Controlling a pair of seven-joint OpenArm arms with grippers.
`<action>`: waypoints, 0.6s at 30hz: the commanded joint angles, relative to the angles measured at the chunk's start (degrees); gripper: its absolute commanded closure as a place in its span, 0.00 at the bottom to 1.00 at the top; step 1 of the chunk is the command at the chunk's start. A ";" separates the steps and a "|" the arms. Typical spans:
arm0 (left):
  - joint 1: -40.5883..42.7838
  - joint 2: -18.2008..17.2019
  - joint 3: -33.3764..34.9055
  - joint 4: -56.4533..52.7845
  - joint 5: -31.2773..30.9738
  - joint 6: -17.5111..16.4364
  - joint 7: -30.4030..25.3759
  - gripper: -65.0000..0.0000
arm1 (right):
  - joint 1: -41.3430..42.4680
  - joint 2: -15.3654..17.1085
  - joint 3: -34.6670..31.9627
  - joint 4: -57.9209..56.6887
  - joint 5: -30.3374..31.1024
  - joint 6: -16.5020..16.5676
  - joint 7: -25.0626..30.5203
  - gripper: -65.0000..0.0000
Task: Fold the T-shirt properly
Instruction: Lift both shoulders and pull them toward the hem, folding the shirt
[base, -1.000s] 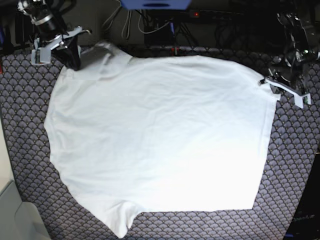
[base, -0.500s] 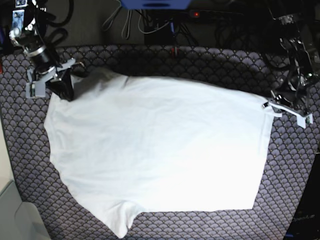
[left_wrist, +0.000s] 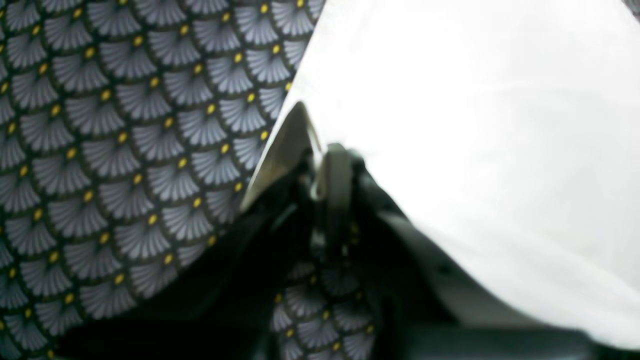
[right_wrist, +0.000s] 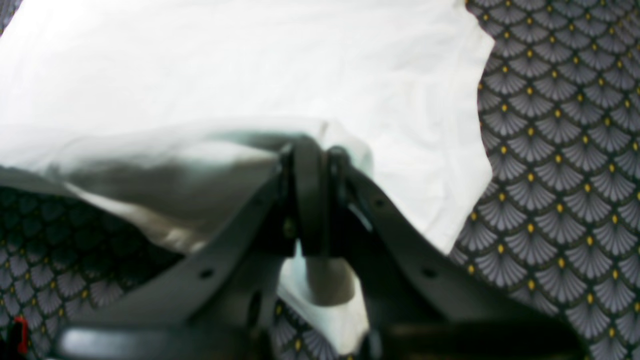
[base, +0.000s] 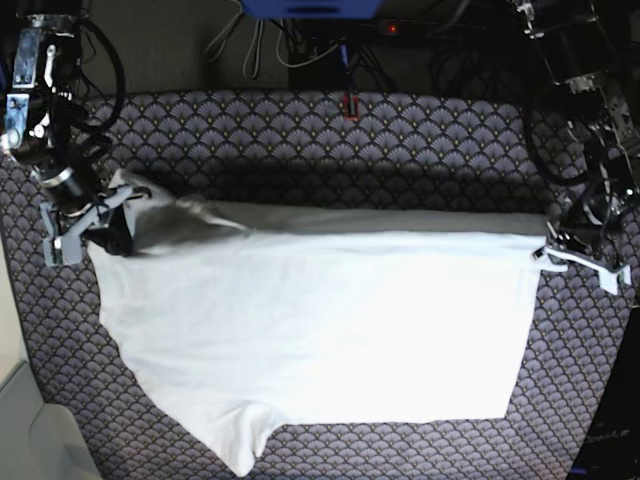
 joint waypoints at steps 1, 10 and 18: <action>-1.47 -1.18 -0.32 0.11 0.36 0.08 -0.97 0.99 | 1.57 1.62 0.48 -0.35 -0.05 -0.35 1.62 1.00; -3.58 -1.71 -0.24 -3.49 0.36 -0.10 -1.59 0.99 | 8.43 4.34 -2.24 -7.03 -0.05 -0.35 1.62 1.00; -4.29 -1.88 -0.24 -5.16 0.36 -0.10 -1.59 0.99 | 8.60 4.43 -4.44 -7.73 -0.05 -0.35 1.62 1.00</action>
